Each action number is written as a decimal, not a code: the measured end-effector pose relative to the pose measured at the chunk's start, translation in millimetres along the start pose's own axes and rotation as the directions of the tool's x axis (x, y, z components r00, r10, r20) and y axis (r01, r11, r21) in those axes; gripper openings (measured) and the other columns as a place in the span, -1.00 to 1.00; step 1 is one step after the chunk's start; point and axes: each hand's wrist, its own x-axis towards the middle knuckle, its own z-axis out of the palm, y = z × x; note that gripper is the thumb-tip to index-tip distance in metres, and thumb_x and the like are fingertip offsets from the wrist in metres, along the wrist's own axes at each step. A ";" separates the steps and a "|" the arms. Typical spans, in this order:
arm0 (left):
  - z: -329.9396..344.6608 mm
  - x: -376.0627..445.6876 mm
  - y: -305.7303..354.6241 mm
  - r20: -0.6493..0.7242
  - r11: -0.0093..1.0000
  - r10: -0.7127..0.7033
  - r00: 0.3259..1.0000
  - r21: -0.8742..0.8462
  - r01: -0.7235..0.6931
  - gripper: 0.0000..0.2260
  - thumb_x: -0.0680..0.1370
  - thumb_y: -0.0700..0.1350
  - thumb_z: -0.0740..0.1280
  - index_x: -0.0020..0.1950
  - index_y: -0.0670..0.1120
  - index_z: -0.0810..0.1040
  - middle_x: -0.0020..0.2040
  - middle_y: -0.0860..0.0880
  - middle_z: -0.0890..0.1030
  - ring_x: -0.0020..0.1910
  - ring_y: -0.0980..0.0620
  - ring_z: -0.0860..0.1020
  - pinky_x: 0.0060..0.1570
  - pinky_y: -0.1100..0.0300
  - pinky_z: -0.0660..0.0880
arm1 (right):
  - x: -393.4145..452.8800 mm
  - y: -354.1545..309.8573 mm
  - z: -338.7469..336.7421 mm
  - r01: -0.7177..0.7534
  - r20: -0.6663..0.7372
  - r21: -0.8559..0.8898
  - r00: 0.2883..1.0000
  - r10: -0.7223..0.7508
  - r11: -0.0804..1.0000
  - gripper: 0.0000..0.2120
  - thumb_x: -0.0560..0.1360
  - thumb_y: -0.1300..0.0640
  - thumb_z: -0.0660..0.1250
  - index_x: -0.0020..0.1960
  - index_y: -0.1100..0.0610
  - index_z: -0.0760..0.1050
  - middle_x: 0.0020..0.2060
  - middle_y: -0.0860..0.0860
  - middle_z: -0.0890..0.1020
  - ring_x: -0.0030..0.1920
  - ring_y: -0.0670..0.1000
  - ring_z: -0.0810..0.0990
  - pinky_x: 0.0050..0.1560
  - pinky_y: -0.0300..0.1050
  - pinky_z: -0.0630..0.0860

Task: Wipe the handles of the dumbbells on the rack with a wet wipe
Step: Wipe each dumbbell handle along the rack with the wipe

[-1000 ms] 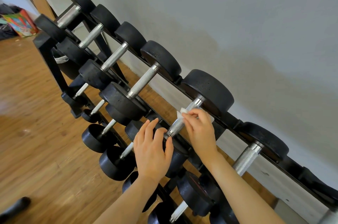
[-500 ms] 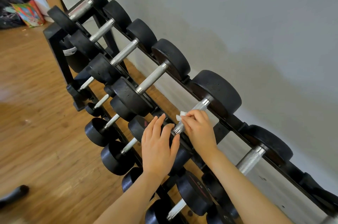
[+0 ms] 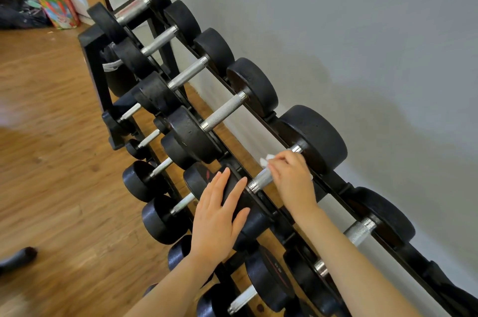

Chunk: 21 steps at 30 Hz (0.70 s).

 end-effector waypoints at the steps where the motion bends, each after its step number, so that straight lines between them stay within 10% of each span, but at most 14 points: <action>1: 0.5 0.2 0.2 -0.003 1.000 0.002 1.000 0.003 -0.002 -0.50 0.61 0.17 0.07 0.54 0.09 0.21 0.56 -0.08 0.24 0.54 -0.08 0.16 0.42 -0.05 0.18 | 1.8 0.6 -1.8 -0.023 -0.033 0.001 0.999 0.023 1.000 -0.81 0.47 0.10 0.33 -0.11 0.23 0.61 -0.11 0.07 0.55 -0.05 0.03 0.50 -0.18 -0.15 0.59; 6: 1.4 1.1 -0.6 -0.029 1.000 0.015 0.999 0.015 -0.015 -0.50 0.59 0.15 0.11 0.52 0.07 0.25 0.53 -0.12 0.28 0.51 -0.11 0.20 0.40 -0.06 0.19 | -6.1 0.7 4.0 0.175 0.082 -0.095 0.982 -0.167 0.980 -0.85 0.39 0.18 0.49 -0.08 0.21 0.62 -0.15 0.07 0.55 -0.13 0.05 0.51 -0.27 -0.13 0.59; 21: 0.6 1.7 -2.1 -0.020 0.999 0.033 0.999 -0.014 -0.034 -0.49 0.58 0.14 0.13 0.52 0.09 0.25 0.54 -0.09 0.22 0.50 -0.14 0.19 0.38 -0.11 0.22 | -3.8 4.4 10.0 0.166 0.098 -0.098 0.983 -0.157 0.981 -0.80 0.54 0.07 0.33 0.05 0.15 0.64 -0.09 0.00 0.66 -0.22 -0.04 0.64 -0.31 -0.19 0.60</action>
